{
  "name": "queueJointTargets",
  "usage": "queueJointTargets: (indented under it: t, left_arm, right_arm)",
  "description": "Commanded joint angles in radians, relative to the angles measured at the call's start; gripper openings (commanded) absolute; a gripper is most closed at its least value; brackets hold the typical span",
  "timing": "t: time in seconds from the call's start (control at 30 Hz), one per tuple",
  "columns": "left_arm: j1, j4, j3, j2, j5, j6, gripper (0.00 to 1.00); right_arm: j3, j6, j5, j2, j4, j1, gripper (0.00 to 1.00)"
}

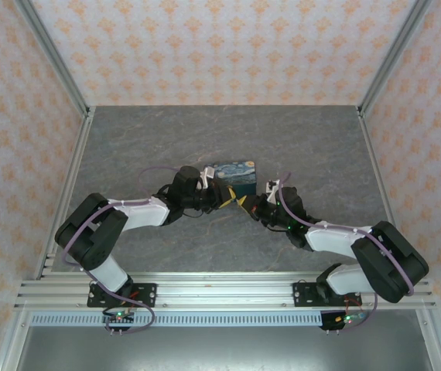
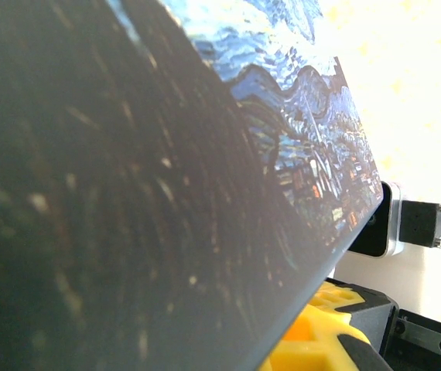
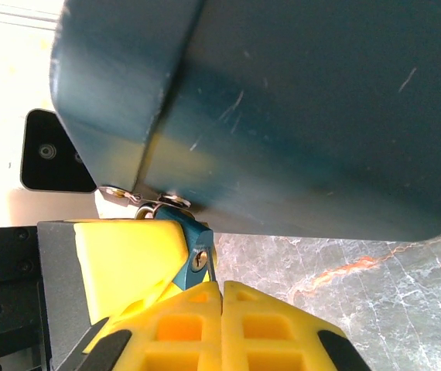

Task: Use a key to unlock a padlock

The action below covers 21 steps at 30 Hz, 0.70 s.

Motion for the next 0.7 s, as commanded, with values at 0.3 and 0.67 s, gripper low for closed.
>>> queueJointTargets:
  t: [0.3,0.67]
  left_arm:
    - [-0.006,0.006,0.038,-0.04,0.03,0.005,0.0]
    - [-0.006,-0.004,0.025,-0.036,0.011,0.014,0.0]
  right_arm:
    - [0.037,-0.013,-0.006,-0.005,0.05,-0.006,0.0]
    - [0.023,-0.024,-0.011,-0.055,-0.004,-0.026,0.0]
